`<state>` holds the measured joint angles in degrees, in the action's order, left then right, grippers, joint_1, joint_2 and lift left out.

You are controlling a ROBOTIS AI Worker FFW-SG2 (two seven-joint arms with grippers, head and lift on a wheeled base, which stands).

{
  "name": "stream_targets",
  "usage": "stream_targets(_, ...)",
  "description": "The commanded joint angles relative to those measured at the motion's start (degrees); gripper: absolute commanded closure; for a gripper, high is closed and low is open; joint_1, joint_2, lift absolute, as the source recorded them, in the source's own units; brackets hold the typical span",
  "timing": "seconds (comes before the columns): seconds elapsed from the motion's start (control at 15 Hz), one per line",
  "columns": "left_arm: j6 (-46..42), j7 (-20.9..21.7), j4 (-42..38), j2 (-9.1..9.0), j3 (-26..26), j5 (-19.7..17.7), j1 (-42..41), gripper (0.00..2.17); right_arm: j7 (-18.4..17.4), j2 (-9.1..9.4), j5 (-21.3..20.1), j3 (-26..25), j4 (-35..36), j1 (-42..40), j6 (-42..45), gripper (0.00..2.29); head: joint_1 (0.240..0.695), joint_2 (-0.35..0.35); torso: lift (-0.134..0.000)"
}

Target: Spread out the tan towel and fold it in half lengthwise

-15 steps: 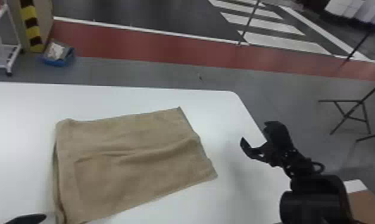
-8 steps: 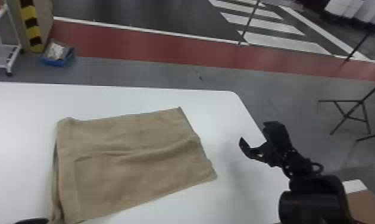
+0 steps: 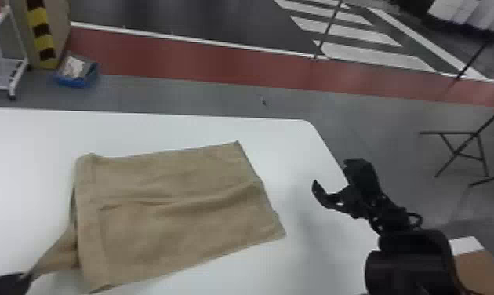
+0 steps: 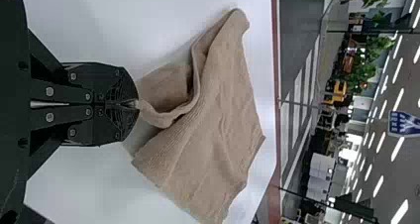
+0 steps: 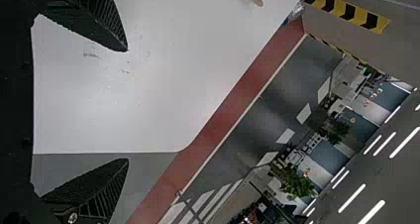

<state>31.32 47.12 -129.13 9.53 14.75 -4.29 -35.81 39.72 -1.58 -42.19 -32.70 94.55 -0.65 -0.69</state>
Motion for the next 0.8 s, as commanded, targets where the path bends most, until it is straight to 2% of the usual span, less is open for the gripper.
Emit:
stream_targets(0.0,7.5,2.1,-4.2,-1.53,8.7,-4.2,2.0,1.79,0.3,0.0,0.0,0.7,1.2,-0.5,0.0,0.08,0.695,-0.325,-0.125)
stream_targets(0.13,11.7,4.6,-4.6,-2.85,14.5,-5.6,4.7,1.79,1.1,0.09,-0.4,2.2,2.9,-1.5,0.4,0.08,0.695,-0.26,-0.125)
stream_targets(0.27,17.9,8.2,-3.1,-3.38,18.7,-3.6,9.2,1.79,2.7,0.61,-0.9,4.0,5.4,-2.8,1.1,0.07,0.695,-0.207,-0.125)
stream_targets(0.33,22.3,10.4,-1.8,-3.38,20.1,-2.5,11.6,1.78,3.4,0.88,-1.1,4.8,6.4,-3.3,1.1,0.07,0.695,-0.182,-0.125)
stream_targets(0.4,26.8,12.7,-1.3,-3.29,21.6,-0.6,14.1,1.78,4.0,1.32,-1.1,5.5,7.6,-3.8,1.1,0.07,0.695,-0.125,-0.125)
stream_targets(0.53,34.0,16.7,-2.6,-2.76,25.1,-0.4,17.6,1.78,5.0,1.63,-1.4,6.7,10.1,-4.9,1.3,0.07,0.695,-0.079,-0.125)
stream_targets(0.6,36.0,17.3,-4.2,-2.5,25.6,-0.4,18.6,1.78,5.3,1.63,-1.4,7.9,11.5,-5.7,1.3,0.08,0.695,-0.061,-0.125)
stream_targets(0.73,38.4,17.4,-5.6,-2.5,25.2,-0.1,20.1,1.78,8.0,1.63,-1.6,12.7,14.8,-7.7,1.1,0.09,0.695,-0.013,-0.125)
